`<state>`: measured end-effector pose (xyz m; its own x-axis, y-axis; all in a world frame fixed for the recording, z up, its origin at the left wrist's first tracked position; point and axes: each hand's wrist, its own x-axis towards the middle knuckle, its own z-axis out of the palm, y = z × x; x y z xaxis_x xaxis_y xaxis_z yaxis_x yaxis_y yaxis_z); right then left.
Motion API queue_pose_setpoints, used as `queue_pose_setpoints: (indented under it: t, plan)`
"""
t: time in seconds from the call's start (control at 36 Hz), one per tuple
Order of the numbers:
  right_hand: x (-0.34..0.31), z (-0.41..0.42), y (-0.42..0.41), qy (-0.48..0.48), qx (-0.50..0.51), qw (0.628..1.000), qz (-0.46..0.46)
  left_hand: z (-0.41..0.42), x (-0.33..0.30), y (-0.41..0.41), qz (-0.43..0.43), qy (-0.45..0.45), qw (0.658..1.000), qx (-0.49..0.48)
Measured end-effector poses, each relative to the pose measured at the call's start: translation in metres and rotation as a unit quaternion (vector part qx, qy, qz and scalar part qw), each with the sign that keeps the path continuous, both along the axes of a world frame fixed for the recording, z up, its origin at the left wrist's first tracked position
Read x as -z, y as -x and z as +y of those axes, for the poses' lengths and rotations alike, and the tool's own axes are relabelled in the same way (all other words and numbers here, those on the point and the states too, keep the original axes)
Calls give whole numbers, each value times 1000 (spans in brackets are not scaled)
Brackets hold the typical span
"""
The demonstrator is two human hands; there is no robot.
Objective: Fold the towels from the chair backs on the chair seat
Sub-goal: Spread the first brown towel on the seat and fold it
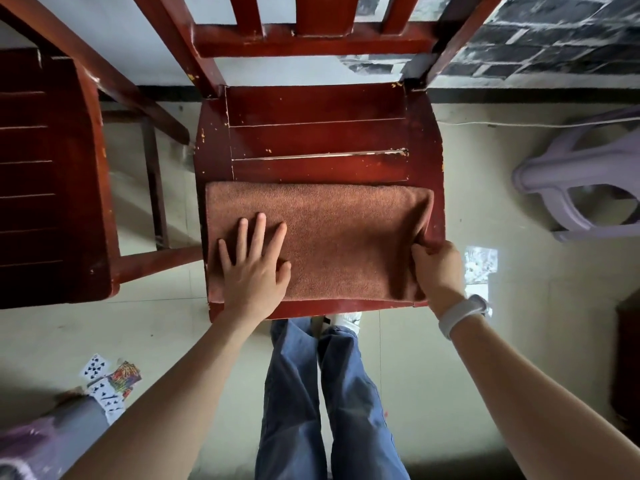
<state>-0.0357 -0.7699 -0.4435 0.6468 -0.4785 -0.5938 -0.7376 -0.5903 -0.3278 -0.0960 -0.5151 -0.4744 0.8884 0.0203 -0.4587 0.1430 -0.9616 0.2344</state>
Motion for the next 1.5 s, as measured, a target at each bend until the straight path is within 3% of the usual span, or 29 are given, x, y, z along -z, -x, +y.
queue_pose_setpoints:
  t: [0.08, 0.17, 0.22, 0.28, 0.33, 0.36, 0.39, 0.5, 0.56, 0.61, 0.64, 0.72, 0.81, 0.89, 1.0, 1.17, 1.25, 1.5]
  plan:
    - [-26, 9, -6, -81, 4, 996, -31, 5, -8, -3, -42, 93, 993, -64]
    - [-48, 37, -9, -147, -38, 987, -49, 10, -26, -6, -90, 238, 941, -223]
    - [-59, 67, -9, -194, -63, 977, -56, 16, -42, -7, -25, 357, 848, -391]
    - [-66, 102, -7, -252, -102, 962, -42, 24, -50, -6, 66, 478, 689, -540]
    - [-73, 137, -7, -338, -109, 935, 4, 33, -50, 0, 119, 554, 544, -619]
    - [-72, 151, -8, -367, -113, 923, 27, 37, -48, 4, 133, 565, 508, -636]
    - [-69, 160, -10, -367, -130, 920, 37, 39, -47, 8, 142, 563, 501, -642]
    - [-48, 171, -28, -166, -304, 937, -51, 38, -41, 19, 118, 510, 583, -622]
    - [-40, 168, -40, -74, -384, 913, -117, 34, -39, 22, 78, 454, 690, -559]
    - [-33, 169, -54, -10, -467, 873, -140, 27, -37, 24, 7, 322, 828, -460]
    - [-30, 170, -60, 7, -506, 852, -137, 23, -35, 25, -31, 257, 870, -419]
    - [-20, 178, -78, 46, -584, 806, -88, 12, -33, 25, -57, 154, 916, -365]
    - [-15, 187, -93, 79, -601, 794, -41, 6, -30, 25, -82, 133, 918, -364]
    - [-13, 192, -95, 16, -582, 811, -54, 5, -29, 31, -129, 154, 906, -373]
    - [-13, 190, -91, -100, -553, 826, -49, 9, -32, 48, -163, 212, 851, -452]
    - [-15, 206, -83, -134, -591, 792, -70, 11, -34, 62, -176, 220, 781, -557]
    - [-10, 219, -80, -151, -580, 798, -66, 15, -33, 60, -178, 198, 755, -600]
    - [10, 235, -72, -27, -595, 794, -124, 24, -21, 58, -193, 201, 716, -640]
